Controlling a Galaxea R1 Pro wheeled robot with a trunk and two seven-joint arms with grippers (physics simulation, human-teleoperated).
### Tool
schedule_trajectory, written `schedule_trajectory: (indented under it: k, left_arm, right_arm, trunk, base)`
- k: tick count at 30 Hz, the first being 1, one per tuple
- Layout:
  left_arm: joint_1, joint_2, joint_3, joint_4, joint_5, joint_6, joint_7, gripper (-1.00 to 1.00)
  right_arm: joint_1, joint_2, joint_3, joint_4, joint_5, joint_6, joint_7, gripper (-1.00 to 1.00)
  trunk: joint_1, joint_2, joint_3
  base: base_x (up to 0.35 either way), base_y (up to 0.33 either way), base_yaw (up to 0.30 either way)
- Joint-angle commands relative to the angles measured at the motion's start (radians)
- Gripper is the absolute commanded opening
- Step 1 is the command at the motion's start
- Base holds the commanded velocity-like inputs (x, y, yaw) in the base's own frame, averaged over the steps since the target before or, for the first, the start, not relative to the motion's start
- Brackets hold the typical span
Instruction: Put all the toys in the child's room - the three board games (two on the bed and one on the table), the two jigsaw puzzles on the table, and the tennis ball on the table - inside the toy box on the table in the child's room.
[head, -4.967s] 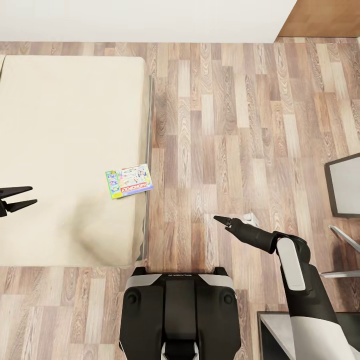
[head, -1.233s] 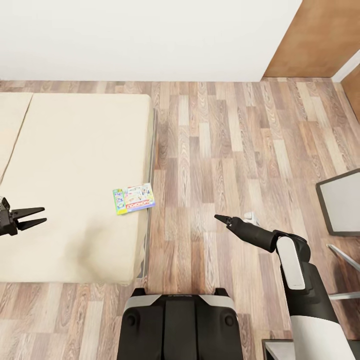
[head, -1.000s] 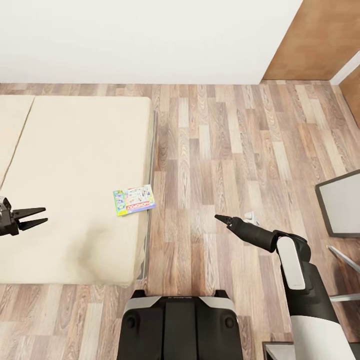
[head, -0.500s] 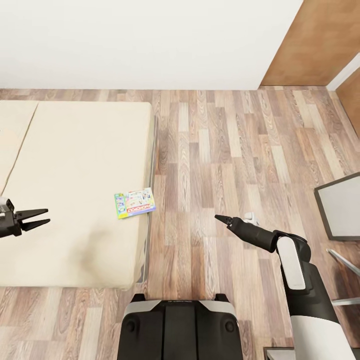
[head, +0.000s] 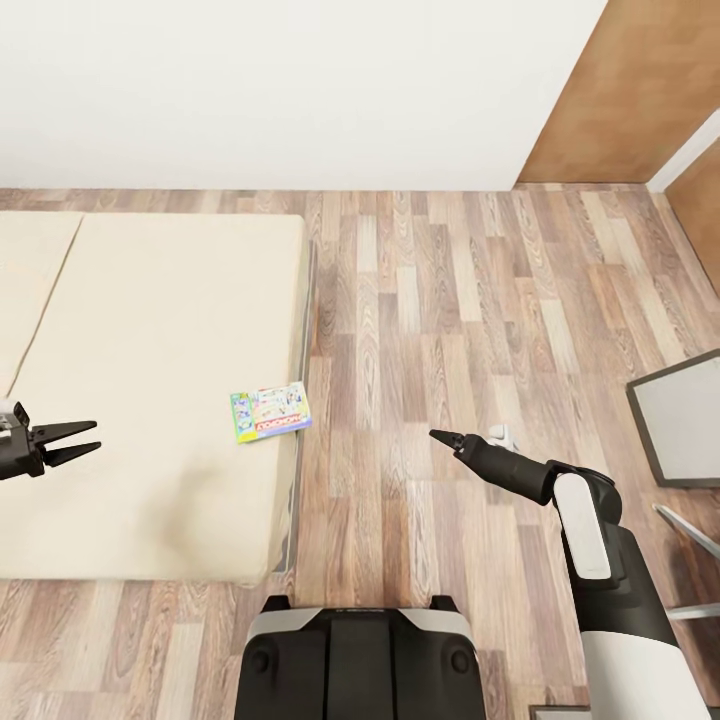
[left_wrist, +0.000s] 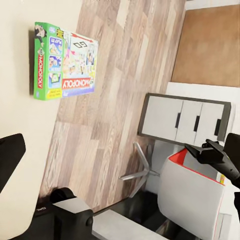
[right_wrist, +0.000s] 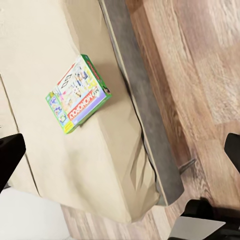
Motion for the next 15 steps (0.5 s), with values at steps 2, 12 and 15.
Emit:
schedule_trajectory:
  k: [2, 12, 15]
  left_arm:
    - [0.000, 0.000, 0.000, 0.000, -0.001, 0.004, -0.004, 1.00]
    - [-0.001, 0.000, 0.000, 0.014, -0.002, -0.011, -0.004, 1.00]
    - [-0.001, 0.000, 0.000, 0.024, -0.003, -0.018, -0.004, 1.00]
  right_arm:
    - [-0.001, 0.000, -0.002, 0.000, 0.009, 0.004, 0.010, 1.00]
    - [0.000, 0.000, -0.002, -0.001, 0.009, 0.004, 0.011, 1.00]
    - [0.000, 0.000, -0.001, -0.001, 0.009, 0.004, 0.011, 1.00]
  trunk:
    - [0.001, -0.001, 0.002]
    - [0.001, -0.001, 0.019]
    - [0.001, -0.001, 0.024]
  base:
    - [0.000, 0.000, 0.000]
    - [0.000, 0.000, 0.000]
    - [0.000, 0.000, 0.000]
